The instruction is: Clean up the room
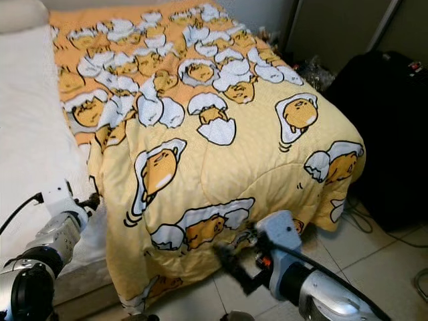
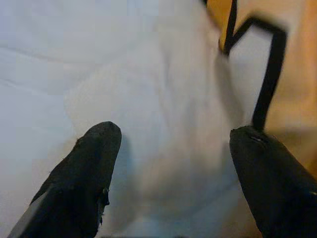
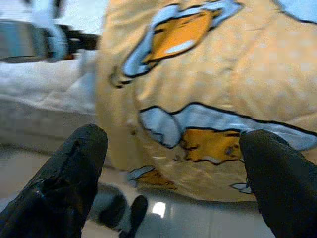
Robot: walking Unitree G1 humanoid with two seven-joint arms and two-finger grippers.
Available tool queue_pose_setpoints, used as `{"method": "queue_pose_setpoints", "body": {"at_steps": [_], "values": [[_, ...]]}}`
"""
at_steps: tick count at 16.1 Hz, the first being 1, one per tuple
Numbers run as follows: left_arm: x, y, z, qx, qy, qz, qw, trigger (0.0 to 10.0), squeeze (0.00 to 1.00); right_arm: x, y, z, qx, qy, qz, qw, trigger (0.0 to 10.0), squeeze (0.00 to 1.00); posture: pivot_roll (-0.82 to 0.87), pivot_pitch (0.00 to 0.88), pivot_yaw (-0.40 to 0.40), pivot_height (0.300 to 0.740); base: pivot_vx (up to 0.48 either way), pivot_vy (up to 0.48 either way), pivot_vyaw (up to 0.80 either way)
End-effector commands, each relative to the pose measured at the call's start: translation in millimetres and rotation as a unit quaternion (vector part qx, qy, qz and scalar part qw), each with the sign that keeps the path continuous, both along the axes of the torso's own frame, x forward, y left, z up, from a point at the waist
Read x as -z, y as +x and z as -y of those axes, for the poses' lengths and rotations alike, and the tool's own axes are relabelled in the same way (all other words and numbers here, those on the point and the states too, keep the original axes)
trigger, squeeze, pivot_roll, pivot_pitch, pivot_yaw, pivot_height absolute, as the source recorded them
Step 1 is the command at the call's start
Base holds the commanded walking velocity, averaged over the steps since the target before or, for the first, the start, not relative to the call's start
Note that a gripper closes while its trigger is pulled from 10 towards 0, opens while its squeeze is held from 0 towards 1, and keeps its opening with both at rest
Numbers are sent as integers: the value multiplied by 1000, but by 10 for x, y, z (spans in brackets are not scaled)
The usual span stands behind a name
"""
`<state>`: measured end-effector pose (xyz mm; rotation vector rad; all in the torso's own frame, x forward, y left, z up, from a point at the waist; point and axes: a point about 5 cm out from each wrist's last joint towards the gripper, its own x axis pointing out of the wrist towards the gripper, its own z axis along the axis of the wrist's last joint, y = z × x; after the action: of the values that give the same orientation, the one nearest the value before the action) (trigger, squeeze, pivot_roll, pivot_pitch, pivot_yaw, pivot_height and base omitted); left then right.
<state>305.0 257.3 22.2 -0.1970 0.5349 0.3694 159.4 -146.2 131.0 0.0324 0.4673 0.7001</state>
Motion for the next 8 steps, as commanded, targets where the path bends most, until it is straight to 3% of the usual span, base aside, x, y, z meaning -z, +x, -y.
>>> {"method": "queue_pose_setpoints", "body": {"at_steps": [1, 5, 6, 8], "values": [[34, -20, 25, 2, -20, -1, 1000, 10000, 0, -41, -62, -16, -15, 7, -9, 1000, 10000, 0, -355, 177, -9, 740, 0, 0, 0], [-18, 80, 215, 21, -118, 60, 991, 10000, 0, -42, -123, 12, -6, 7, -20, 1000, 10000, 0, -358, 185, -9, 740, 0, 0, 0], [-42, 87, 192, -12, -162, 94, 982, 10000, 0, -31, -149, 7, -8, 6, -26, 1000, 10000, 0, -355, 180, -3, 740, 0, 0, 0], [-30, 36, 73, -66, -176, 108, 976, 10000, 0, -26, -140, -9, -7, 7, -28, 1000, 10000, 0, -353, 174, 7, 740, 0, 0, 0]]}}
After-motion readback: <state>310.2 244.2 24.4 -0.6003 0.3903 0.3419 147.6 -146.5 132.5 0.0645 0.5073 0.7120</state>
